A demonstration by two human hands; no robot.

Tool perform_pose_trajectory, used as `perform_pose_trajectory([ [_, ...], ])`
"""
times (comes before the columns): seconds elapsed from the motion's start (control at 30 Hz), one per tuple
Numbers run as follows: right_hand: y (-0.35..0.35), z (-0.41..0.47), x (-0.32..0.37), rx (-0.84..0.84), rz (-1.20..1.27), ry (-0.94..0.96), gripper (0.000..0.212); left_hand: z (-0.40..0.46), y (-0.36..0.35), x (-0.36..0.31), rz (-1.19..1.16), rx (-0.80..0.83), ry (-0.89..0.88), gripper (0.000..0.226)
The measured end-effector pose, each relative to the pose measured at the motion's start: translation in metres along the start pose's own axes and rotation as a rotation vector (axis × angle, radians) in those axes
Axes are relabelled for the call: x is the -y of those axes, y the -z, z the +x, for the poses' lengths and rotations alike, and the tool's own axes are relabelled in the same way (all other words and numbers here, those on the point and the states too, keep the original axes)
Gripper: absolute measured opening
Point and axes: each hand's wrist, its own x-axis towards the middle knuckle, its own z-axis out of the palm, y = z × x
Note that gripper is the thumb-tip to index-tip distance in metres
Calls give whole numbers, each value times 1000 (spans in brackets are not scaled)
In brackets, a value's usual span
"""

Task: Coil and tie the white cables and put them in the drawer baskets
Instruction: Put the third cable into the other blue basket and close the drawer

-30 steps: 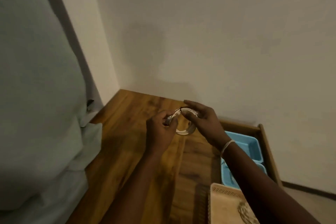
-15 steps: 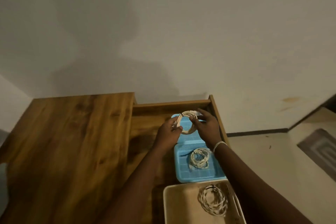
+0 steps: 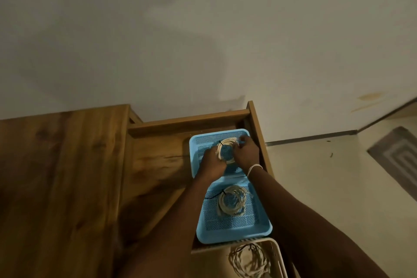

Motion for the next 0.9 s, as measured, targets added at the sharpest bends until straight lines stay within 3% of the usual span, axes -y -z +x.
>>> perform_pose_trajectory([
  [0.13,-4,8,0,7,-13,-3,27,17,-3,8,48,-27,2,60],
  [0.37,-6,8,-8,67,-135,-7,17,12,-12,16,70,47,-19,48],
  [0.47,5,-1,-4,81,-142,73,24,1,-14,14,46,41,-15,53],
  [0.57,30,-18,8,3,-77,223,33,-28,-13,-6,3,32,-90,53],
  [0.67,67,-43,19,-186,22,306,21,-49,-14,-18,0,-18,-159,52],
  [0.8,110,-63,2,-354,45,160,23,-72,-7,-36,30,-21,-256,56],
  [0.9,118,-75,-22,-216,-7,-13,26,-88,-1,-39,62,-28,-318,57],
])
